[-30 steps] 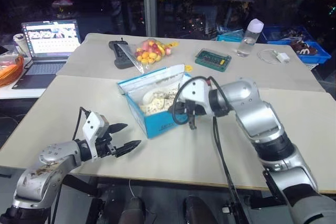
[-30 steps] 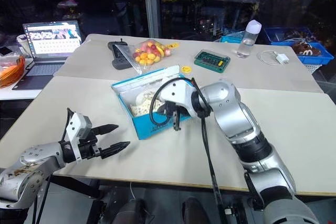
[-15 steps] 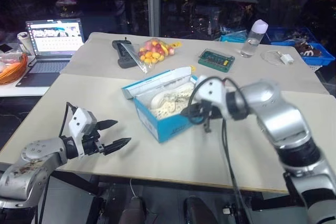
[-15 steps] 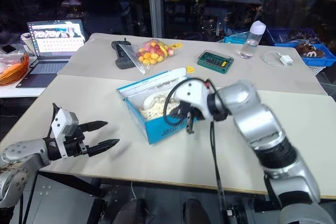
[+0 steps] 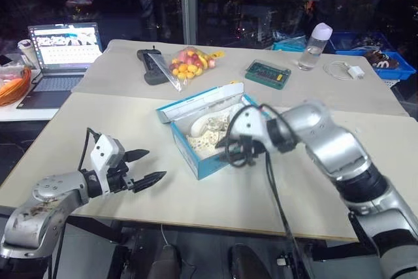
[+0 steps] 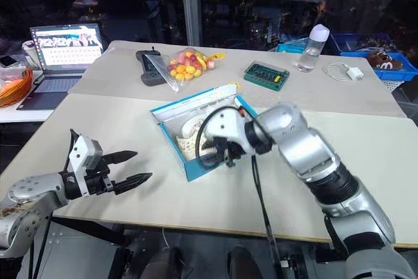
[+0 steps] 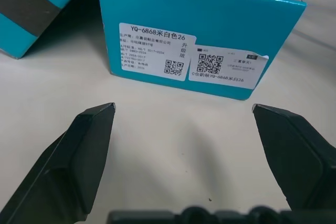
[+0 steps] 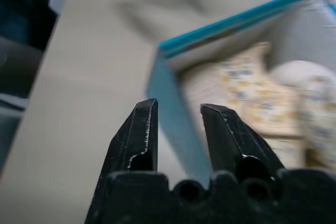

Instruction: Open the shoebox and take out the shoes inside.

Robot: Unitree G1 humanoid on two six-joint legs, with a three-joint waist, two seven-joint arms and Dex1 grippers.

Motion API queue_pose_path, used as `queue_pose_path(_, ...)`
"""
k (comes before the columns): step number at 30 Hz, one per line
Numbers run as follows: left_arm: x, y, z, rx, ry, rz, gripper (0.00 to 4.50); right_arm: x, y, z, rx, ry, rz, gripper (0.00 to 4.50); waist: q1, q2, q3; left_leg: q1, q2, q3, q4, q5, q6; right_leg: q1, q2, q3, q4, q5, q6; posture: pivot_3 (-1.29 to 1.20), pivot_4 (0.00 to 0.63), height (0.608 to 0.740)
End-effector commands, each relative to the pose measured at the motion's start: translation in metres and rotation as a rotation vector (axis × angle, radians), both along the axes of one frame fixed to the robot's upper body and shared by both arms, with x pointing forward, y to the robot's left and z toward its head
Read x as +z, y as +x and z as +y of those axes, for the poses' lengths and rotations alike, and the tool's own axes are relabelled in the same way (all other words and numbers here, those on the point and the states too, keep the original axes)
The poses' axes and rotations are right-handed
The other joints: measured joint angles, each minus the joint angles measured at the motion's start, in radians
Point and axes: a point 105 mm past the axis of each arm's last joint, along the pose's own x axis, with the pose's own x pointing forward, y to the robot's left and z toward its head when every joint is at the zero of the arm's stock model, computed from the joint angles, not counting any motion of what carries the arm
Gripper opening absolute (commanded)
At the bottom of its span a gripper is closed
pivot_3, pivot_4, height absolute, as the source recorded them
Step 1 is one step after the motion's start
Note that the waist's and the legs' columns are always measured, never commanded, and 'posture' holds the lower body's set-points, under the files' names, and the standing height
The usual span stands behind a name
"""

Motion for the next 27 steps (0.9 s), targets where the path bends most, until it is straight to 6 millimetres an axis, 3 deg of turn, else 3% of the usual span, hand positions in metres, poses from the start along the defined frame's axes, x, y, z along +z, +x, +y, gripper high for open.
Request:
queue_pose_path(1,0.009,-0.002,-0.004,-0.018,0.003,-0.037,4.5,0.033,0.006,-0.008,-0.029,0.033,-0.107,2.71,0.0,0.0,0.0,0.001,0.0,0.0,0.0,0.0,0.0,0.0,0.0,0.0,0.0,0.0,0.0,0.0,0.15,0.676)
queue_pose_path(6,0.008,-0.001,-0.007,-0.032,-0.002,-0.033,4.5,0.086,0.036,-0.015,-0.104,0.117,-0.195,4.37,-0.003,0.0,0.0,0.001,0.0,0.0,0.0,0.0,0.0,0.0,0.0,0.0,-0.001,0.0,0.0,0.0,0.15,0.676)
queue_pose_path(9,0.008,0.001,-0.01,-0.039,-0.006,-0.035,4.5,0.09,0.05,-0.01,-0.107,0.114,-0.184,4.37,-0.003,0.0,0.0,0.001,0.0,0.0,-0.001,0.0,0.0,0.0,0.0,0.0,-0.001,0.0,0.0,0.0,0.15,0.676)
queue_pose_path(13,0.008,0.002,-0.012,-0.045,-0.011,-0.039,4.5,0.059,0.074,-0.006,-0.155,0.049,-0.123,4.37,-0.003,0.0,0.0,0.001,0.0,0.0,-0.002,0.0,0.0,0.0,0.001,0.0,-0.001,0.0,-0.001,0.0,0.15,0.676)
queue_pose_path(19,0.008,0.003,-0.015,-0.049,-0.015,-0.042,4.5,-0.001,0.079,-0.008,-0.14,-0.074,0.027,4.37,0.001,0.0,0.0,0.0,0.0,0.0,-0.002,0.0,0.0,0.0,0.001,0.0,-0.001,0.001,0.002,0.0,0.15,0.676)
queue_pose_path(27,0.006,0.005,-0.014,-0.04,-0.009,-0.046,4.5,-0.036,0.086,-0.011,-0.155,-0.154,0.075,4.37,-0.003,-0.001,-0.001,0.003,0.0,0.0,-0.002,0.0,0.0,0.002,0.001,0.0,-0.001,0.001,0.001,0.0,0.15,0.676)
